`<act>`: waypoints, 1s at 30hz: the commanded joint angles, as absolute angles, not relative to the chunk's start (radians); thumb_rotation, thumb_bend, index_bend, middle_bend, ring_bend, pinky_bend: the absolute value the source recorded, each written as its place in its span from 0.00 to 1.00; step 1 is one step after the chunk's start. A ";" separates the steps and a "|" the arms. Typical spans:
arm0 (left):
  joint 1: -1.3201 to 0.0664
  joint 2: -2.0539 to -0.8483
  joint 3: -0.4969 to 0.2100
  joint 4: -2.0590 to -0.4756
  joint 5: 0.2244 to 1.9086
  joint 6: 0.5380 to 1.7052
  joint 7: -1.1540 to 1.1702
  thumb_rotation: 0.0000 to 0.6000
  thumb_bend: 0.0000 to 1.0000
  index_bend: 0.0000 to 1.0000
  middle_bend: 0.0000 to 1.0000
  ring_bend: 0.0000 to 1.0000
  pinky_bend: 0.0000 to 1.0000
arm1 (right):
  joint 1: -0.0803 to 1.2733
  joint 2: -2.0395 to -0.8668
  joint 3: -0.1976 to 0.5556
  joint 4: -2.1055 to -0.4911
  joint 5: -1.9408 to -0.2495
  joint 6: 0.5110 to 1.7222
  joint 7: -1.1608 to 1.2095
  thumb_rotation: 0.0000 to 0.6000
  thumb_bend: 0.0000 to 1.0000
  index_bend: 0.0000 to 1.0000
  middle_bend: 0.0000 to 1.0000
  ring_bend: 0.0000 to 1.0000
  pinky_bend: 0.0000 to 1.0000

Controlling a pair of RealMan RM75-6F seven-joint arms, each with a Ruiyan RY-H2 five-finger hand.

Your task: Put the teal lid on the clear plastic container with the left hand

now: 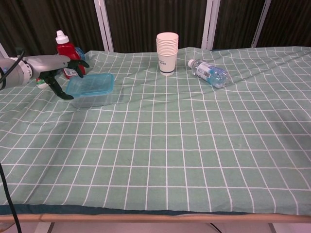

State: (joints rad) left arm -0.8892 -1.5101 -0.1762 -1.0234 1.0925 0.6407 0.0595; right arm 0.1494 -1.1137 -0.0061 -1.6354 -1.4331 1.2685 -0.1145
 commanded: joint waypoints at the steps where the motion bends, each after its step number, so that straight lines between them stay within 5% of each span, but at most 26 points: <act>1: -0.892 -1.518 -0.173 -1.011 1.089 0.635 0.069 1.00 0.22 0.00 0.17 0.05 0.00 | 0.150 -1.113 -0.006 -1.636 -1.433 1.268 -0.114 1.00 0.13 0.00 0.00 0.00 0.00; 30: -0.891 -1.551 -0.156 -0.950 1.072 0.599 0.116 1.00 0.22 0.00 0.18 0.05 0.00 | 0.149 -1.113 -0.006 -1.637 -1.432 1.268 -0.117 1.00 0.13 0.00 0.00 0.00 0.00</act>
